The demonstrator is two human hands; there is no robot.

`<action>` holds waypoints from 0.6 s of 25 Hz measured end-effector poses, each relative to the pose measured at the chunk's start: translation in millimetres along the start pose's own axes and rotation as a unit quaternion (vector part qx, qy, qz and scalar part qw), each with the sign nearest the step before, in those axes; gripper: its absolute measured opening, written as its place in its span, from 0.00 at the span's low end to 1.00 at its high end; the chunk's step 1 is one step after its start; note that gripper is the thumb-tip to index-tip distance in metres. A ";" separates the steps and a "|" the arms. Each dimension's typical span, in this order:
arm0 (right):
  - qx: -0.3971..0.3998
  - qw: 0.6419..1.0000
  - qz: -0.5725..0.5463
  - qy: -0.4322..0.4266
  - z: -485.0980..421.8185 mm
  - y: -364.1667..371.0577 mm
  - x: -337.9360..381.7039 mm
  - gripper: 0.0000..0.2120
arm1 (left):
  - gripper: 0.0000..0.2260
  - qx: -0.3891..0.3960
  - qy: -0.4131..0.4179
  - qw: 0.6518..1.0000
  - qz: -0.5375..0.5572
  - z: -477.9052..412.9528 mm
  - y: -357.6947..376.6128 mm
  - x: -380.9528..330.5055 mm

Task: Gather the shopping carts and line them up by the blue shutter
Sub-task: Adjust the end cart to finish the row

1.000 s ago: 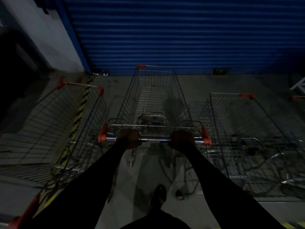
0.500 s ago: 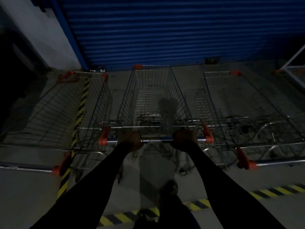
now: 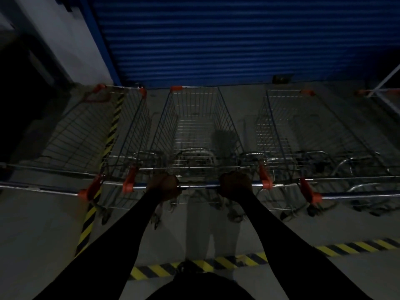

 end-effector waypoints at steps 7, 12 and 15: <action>0.016 1.000 -0.009 -0.017 16.1 3.2 4.9 0.18 | 0.16 -0.010 0.003 0.999 -0.053 15.8 6.5 -1.4; 0.030 0.999 -0.010 -0.020 29.5 10.7 7.3 0.19 | 0.13 -0.037 0.021 0.997 -0.064 29.7 9.7 -7.1; 0.040 0.999 -0.018 -0.014 34.9 15.5 2.3 0.19 | 0.12 -0.029 0.031 0.996 -0.084 33.8 12.9 -14.4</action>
Point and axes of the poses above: each hand's wrist, its own z-axis away from the middle knuckle, its own y-axis out of the palm, x = y × z, the point moved 4 cm from there along -z, towards the middle knuckle, and after that the axes turned 3 degrees about -x, right-handed, at the moved point
